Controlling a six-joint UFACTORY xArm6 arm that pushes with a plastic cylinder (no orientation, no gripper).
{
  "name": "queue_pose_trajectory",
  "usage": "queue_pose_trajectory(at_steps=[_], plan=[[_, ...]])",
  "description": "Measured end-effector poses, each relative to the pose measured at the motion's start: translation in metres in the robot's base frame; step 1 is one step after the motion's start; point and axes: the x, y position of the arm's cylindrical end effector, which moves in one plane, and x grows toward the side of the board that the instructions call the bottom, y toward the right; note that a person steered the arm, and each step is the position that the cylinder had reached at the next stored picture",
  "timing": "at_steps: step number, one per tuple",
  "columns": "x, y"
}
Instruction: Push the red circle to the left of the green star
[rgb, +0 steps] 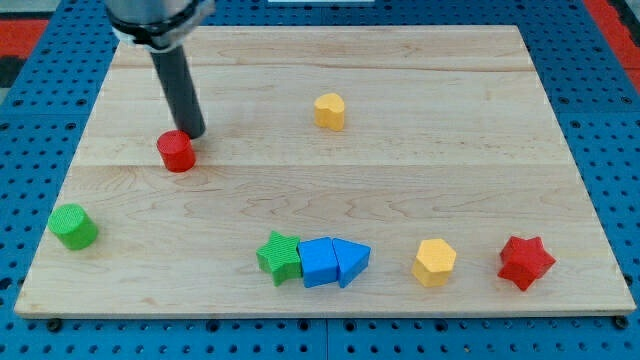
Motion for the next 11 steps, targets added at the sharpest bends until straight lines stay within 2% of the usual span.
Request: queue_pose_trajectory(at_steps=[1, 2, 4, 7, 8, 9, 11], plan=[[-0.001, -0.018], [0.029, 0.003], [0.085, 0.002], [0.156, 0.030], [0.167, 0.032], [0.122, 0.035], [0.032, 0.097]])
